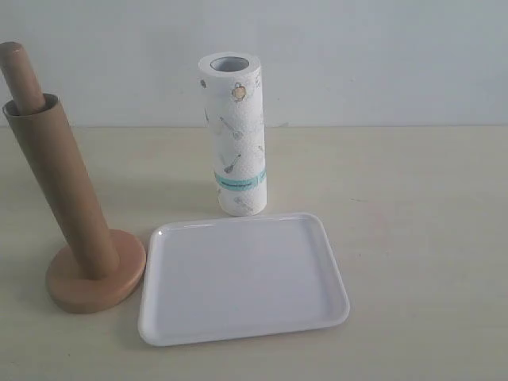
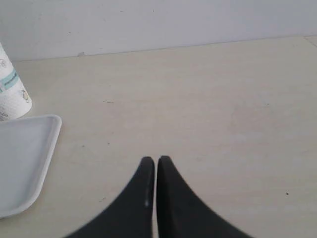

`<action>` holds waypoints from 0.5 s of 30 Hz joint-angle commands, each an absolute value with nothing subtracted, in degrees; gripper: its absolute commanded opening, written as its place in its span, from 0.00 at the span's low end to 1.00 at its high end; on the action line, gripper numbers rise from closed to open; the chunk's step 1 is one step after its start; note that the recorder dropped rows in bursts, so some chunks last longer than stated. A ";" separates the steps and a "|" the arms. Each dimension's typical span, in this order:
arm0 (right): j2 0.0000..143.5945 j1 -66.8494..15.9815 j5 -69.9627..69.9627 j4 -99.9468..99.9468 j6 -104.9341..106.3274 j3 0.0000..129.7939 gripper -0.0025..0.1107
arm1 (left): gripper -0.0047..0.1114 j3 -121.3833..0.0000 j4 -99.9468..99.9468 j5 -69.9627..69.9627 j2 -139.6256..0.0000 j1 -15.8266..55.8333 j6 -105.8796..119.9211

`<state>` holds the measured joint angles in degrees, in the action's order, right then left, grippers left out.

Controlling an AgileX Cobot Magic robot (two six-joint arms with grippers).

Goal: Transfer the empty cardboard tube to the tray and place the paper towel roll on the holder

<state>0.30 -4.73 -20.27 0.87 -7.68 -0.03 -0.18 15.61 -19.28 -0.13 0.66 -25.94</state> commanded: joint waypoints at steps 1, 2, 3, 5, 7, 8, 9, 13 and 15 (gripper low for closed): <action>0.00 -4.54 -19.77 0.76 -7.56 0.00 0.03 | 0.08 0.00 18.76 -18.95 0.00 0.51 -25.02; 0.00 -4.54 -19.77 0.76 -7.56 0.00 0.03 | 0.08 0.00 19.75 -18.77 0.00 0.51 -25.02; 0.00 -4.54 -19.77 0.76 -7.56 0.00 0.03 | 0.08 0.00 19.92 -18.60 0.00 0.51 -25.02; 0.00 -4.54 -19.77 0.76 -7.56 0.00 0.03 | 0.08 -0.65 19.92 -15.94 0.00 0.51 -25.13; 0.00 -4.54 -19.77 0.76 -7.56 0.00 0.03 | 0.08 -4.53 18.06 -12.04 0.00 0.51 -26.14; 0.00 -4.54 -19.77 0.76 -7.56 0.00 0.03 | 0.08 -7.78 14.91 -11.43 0.00 0.51 -26.14; 0.00 -4.54 -19.77 0.76 -7.56 0.00 0.03 | 0.08 -8.99 14.16 -11.66 0.00 0.51 -26.14; 0.00 -4.54 -19.77 0.76 -7.56 0.00 0.03 | 0.08 -12.33 14.14 -10.32 0.00 0.51 -26.14; 0.00 -4.54 -19.77 0.76 -7.56 0.00 0.03 | 0.08 -12.33 14.56 -6.22 0.00 0.51 -26.14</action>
<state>0.30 -4.73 -20.27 0.87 -7.68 -0.03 -11.93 14.61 -10.03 -0.13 0.66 -25.79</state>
